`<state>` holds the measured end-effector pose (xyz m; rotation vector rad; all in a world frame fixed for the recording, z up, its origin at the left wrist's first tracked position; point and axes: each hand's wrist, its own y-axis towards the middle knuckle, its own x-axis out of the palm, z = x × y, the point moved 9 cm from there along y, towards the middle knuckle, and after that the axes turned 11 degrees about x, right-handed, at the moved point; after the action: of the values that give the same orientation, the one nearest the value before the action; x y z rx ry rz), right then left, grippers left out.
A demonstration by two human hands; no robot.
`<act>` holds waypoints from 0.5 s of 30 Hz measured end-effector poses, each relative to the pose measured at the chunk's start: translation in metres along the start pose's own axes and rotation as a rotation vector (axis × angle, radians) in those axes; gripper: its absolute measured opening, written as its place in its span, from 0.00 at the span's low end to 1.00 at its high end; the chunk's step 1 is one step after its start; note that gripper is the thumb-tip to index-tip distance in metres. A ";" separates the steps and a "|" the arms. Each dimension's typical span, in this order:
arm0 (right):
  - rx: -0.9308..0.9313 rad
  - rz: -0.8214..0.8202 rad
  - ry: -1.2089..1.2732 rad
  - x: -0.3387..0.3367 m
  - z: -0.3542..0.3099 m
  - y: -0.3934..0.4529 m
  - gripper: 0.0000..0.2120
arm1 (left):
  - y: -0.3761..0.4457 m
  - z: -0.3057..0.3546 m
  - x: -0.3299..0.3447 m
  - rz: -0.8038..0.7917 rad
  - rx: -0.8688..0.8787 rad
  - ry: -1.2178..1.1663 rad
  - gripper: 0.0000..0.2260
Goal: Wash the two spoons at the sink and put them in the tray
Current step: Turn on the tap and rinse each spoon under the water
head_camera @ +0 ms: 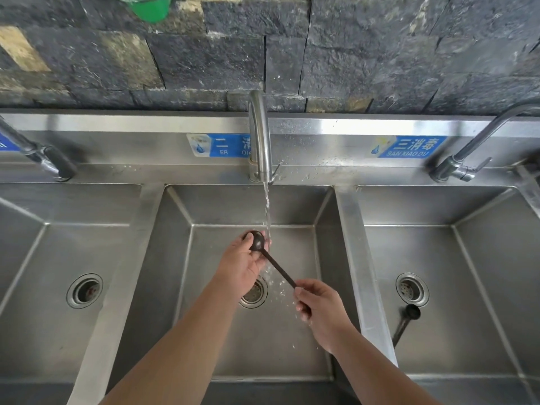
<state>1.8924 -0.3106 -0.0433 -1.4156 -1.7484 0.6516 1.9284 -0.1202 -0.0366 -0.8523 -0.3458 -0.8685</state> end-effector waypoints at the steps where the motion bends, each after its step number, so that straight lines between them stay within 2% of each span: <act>1: 0.023 -0.019 0.107 0.002 -0.001 0.003 0.07 | 0.000 0.006 0.000 0.006 0.002 -0.003 0.08; 4: 0.053 -0.057 0.363 0.014 -0.011 0.016 0.10 | 0.000 0.028 -0.004 0.045 0.028 -0.066 0.06; 7: 0.084 -0.089 0.509 0.034 -0.017 0.031 0.11 | -0.002 0.056 -0.012 0.083 0.089 -0.111 0.07; 11: 0.109 -0.168 0.530 0.072 -0.020 0.046 0.11 | -0.007 0.093 -0.037 0.119 0.181 -0.116 0.11; 15: 0.135 -0.274 0.476 0.110 -0.022 0.049 0.11 | -0.013 0.125 -0.068 0.150 0.273 -0.134 0.10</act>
<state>1.9295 -0.1934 -0.0422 -1.1002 -1.4495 0.2507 1.8836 0.0076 0.0093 -0.6746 -0.4988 -0.6096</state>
